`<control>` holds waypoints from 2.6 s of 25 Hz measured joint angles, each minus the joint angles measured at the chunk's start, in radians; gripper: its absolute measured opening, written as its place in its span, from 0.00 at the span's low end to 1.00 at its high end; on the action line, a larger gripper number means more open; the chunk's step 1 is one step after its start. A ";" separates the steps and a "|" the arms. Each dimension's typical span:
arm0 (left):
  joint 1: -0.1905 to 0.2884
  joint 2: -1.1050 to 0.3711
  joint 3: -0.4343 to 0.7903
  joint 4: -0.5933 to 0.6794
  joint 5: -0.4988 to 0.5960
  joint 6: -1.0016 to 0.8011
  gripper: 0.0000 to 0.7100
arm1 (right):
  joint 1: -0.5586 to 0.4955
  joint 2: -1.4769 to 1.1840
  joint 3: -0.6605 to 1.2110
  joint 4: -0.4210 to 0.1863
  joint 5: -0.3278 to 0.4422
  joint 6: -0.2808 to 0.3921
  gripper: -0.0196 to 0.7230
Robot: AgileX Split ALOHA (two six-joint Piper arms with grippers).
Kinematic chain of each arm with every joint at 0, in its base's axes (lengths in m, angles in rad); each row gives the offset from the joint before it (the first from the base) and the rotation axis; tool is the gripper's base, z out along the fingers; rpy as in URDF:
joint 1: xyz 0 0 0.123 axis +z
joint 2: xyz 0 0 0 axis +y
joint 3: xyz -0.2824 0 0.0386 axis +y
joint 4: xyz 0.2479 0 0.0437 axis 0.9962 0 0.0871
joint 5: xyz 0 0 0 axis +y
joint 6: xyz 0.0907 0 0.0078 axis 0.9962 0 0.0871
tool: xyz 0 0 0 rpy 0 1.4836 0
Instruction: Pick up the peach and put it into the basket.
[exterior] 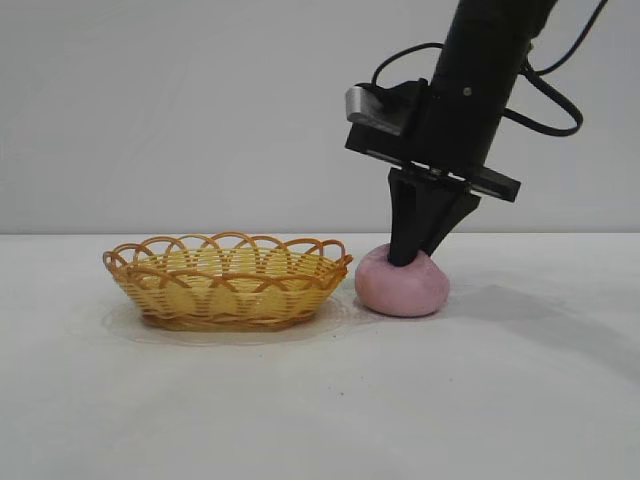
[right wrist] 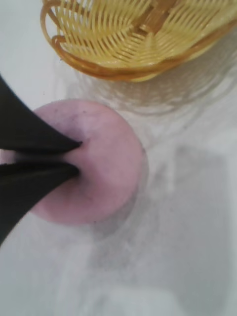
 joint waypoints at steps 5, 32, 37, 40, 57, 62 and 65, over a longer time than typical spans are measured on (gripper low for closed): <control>0.000 0.000 0.000 0.000 0.000 0.002 0.55 | 0.005 -0.132 -0.007 -0.003 -0.024 -0.016 0.03; 0.000 0.000 0.000 0.000 0.000 0.002 0.55 | 0.215 0.023 -0.074 0.152 -0.078 -0.081 0.25; 0.000 0.000 0.000 0.000 0.000 0.000 0.55 | 0.211 0.006 -0.076 0.138 -0.100 -0.078 0.49; 0.000 0.000 0.000 0.000 0.000 0.000 0.55 | 0.164 -0.039 -0.076 0.129 -0.104 -0.028 0.48; 0.000 0.000 0.000 0.000 0.000 0.000 0.55 | -0.362 -0.149 0.116 -0.186 -0.148 0.351 0.51; 0.000 0.000 0.000 0.000 0.000 0.000 0.55 | -0.410 -0.368 0.319 -0.177 -0.314 0.360 0.51; 0.000 0.000 0.000 0.000 0.000 0.000 0.55 | -0.414 -0.545 0.470 -0.179 -0.387 0.362 0.51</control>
